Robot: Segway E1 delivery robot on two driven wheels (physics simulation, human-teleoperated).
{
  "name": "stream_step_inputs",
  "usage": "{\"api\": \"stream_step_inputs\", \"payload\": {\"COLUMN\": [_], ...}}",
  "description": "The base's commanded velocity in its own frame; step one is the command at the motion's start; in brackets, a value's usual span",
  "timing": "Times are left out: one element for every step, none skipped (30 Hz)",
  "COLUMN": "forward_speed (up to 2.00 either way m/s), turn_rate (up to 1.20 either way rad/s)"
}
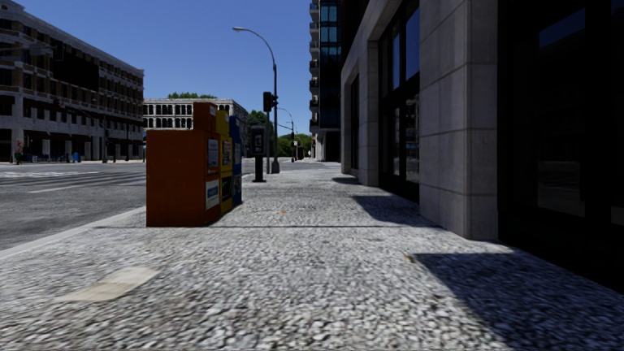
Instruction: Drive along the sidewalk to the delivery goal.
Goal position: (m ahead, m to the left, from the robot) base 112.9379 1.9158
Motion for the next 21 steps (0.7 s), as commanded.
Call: {"api": "stream_step_inputs", "payload": {"forward_speed": [2.00, 2.00, 2.00, 2.00, 2.00, 2.00, 2.00, 2.00, 2.00, 2.00, 2.00, 2.00, 2.00, 2.00, 2.00, 2.00, 2.00, 2.00, 2.00, 2.00, 2.00], "turn_rate": [0.00, 0.00, 0.00, 0.00, 0.00, 0.00, 0.00, 0.00, 0.00, 0.00, 0.00, 0.00, 0.00, 0.00, 0.00, 0.00, 0.00, 0.00, 0.00, 0.00, 0.00]}}
